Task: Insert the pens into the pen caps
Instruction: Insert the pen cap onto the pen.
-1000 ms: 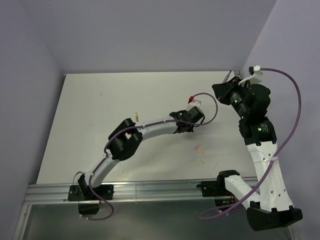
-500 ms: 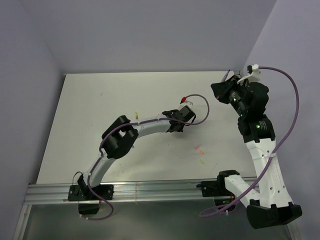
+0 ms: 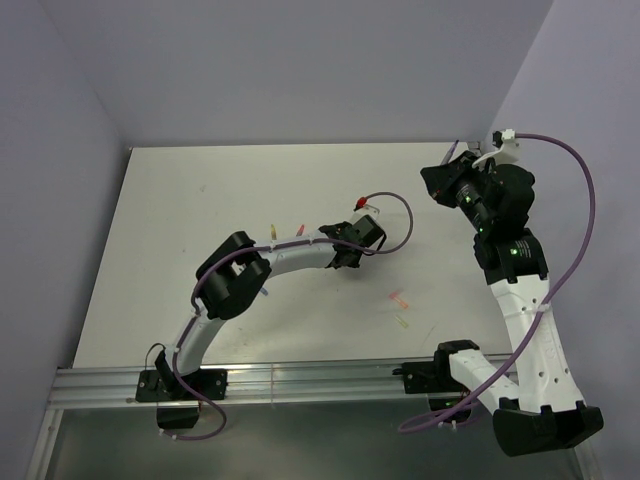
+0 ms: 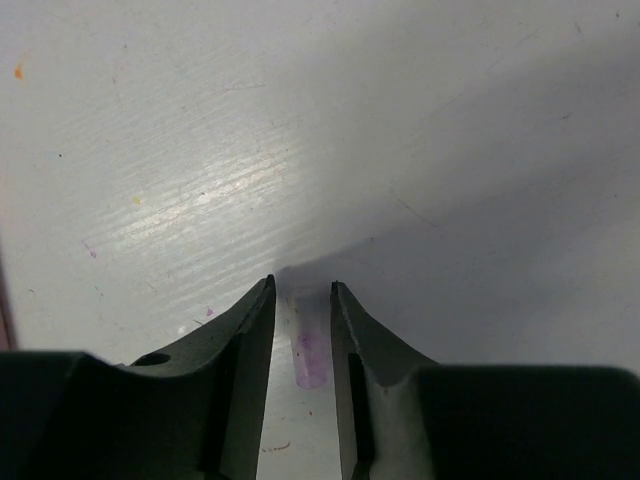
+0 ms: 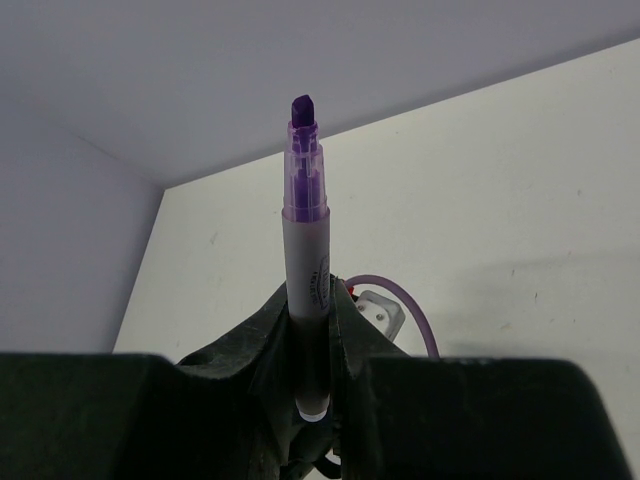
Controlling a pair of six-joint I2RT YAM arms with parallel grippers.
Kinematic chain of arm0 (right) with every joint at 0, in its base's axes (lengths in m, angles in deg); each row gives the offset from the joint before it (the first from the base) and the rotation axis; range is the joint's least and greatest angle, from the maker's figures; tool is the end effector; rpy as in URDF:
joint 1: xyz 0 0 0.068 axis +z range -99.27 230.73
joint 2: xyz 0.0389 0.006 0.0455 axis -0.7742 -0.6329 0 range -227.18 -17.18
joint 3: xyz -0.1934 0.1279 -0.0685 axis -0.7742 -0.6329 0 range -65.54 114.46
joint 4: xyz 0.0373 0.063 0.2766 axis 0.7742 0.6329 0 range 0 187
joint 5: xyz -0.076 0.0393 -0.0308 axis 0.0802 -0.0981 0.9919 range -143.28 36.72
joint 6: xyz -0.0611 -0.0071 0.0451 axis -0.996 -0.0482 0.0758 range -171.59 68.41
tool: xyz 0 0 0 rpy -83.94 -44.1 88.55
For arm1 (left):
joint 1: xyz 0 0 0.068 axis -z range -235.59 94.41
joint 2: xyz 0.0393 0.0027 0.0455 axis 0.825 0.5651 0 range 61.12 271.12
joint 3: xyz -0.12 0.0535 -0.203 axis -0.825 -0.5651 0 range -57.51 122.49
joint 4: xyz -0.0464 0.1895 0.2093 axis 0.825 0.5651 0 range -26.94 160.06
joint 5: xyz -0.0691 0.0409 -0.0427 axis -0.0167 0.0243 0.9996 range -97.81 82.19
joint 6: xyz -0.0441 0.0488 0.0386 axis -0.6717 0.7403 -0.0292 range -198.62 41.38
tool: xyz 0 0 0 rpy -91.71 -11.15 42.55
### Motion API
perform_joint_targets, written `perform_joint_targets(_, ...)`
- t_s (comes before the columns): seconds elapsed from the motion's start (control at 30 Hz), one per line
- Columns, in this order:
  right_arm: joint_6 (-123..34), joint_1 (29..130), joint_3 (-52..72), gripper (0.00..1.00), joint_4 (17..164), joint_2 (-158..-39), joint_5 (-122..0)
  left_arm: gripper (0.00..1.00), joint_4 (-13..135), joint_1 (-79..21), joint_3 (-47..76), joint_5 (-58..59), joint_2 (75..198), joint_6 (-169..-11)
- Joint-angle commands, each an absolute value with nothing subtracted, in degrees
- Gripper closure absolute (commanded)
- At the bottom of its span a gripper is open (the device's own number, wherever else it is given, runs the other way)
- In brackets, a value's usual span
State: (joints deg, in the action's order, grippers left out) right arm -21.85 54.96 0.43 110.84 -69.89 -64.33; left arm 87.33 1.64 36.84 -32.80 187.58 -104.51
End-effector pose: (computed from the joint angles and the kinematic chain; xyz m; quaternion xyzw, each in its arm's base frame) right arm 0.2643 0.0318 0.4003 0.1035 0.7443 0.2607 0.6060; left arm 0.2897 -0.3995 0.0962 0.1921 0.9168 -0.0323 0.3487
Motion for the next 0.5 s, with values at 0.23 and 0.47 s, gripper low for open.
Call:
perform_joint_targets(0.23, -22.14, 54.51, 0.03, 1.0, 108.28, -69.56, -64.35, 0.6, 90.48, 1.8, 38.82, -33.56, 186.37, -107.35)
perform_joint_targets(0.47, -22.14, 54.51, 0.03, 1.0, 108.37, -69.48, -64.53, 0.64, 92.59, 1.8, 38.65, -33.3, 186.19, -110.26)
